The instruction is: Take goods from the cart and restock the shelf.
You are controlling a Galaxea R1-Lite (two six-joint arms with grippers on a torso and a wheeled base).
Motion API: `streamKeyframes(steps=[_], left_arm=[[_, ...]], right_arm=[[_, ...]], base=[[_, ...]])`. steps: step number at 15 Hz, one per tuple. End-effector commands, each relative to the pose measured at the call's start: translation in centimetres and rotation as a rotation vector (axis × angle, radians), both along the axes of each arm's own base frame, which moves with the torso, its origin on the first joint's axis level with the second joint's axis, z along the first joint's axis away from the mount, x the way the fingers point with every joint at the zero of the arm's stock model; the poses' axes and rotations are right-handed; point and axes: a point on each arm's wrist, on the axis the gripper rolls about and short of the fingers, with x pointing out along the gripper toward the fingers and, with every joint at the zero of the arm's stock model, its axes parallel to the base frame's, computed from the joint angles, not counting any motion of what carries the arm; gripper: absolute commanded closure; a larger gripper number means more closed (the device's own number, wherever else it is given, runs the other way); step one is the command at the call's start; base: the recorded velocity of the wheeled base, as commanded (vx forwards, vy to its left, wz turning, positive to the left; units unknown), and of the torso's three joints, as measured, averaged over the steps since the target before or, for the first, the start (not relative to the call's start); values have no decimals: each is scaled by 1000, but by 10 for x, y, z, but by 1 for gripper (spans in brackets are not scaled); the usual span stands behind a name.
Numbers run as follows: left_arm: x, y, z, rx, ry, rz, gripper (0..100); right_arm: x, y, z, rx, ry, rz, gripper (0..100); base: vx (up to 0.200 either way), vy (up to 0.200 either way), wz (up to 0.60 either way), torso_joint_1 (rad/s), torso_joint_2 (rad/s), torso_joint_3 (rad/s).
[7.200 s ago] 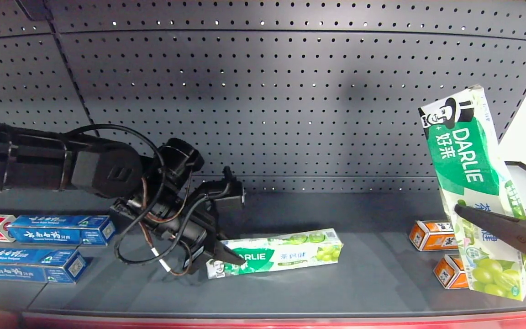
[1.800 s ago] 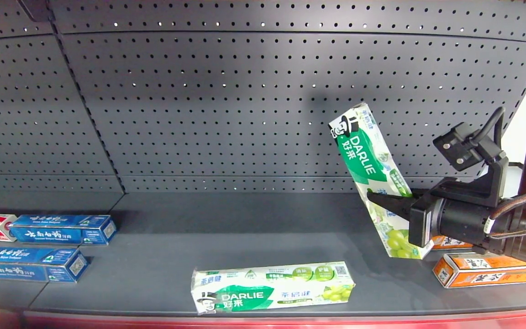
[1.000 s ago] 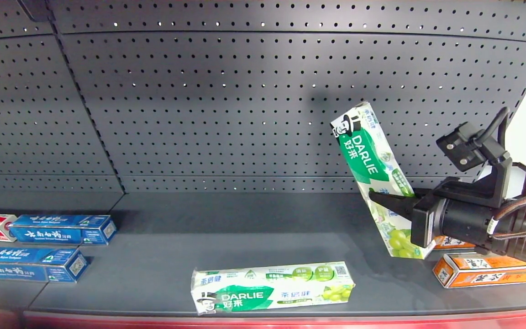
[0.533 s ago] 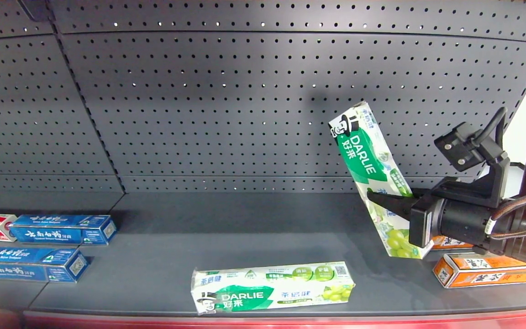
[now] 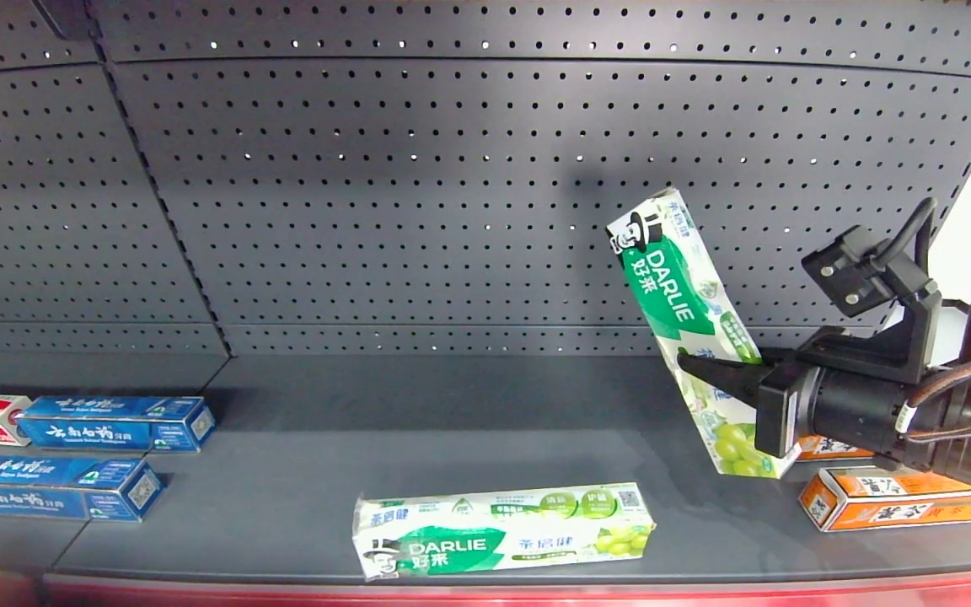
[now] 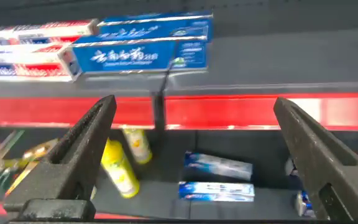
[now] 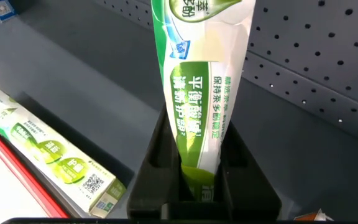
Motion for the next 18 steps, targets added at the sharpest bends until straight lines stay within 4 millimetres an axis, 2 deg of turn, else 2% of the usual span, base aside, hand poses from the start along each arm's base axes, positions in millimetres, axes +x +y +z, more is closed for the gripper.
streamKeyframes(steps=[1, 3, 6, 7, 13, 18], left_arm=[[1, -3, -1, 6, -15, -133, 0], [2, -5, -6, 15, 20, -245, 0], [2, -4, -7, -7, 26, -197, 0], [2, -3, -7, -14, 26, -154, 0], [2, -3, -6, -81, 21, -150, 0], [2, -3, -6, -81, 19, -150, 0]], right_arm=[[2, 2, -1, 4, 3, 27, 100], [5, 5, 5, 36, -36, 62, 100], [-1, 2, 11, 56, -62, 86, 100], [-3, 2, 9, 54, -58, 98, 100], [-17, 13, 4, 40, -38, 171, 100], [-13, 18, -2, -46, -45, 190, 100]], base=[[0, 0, 0, 0, 0, 0], [0, 0, 0, 0, 0, 0], [0, 0, 0, 0, 0, 0], [0, 0, 0, 0, 0, 0], [0, 0, 0, 0, 0, 0], [0, 0, 0, 0, 0, 0]])
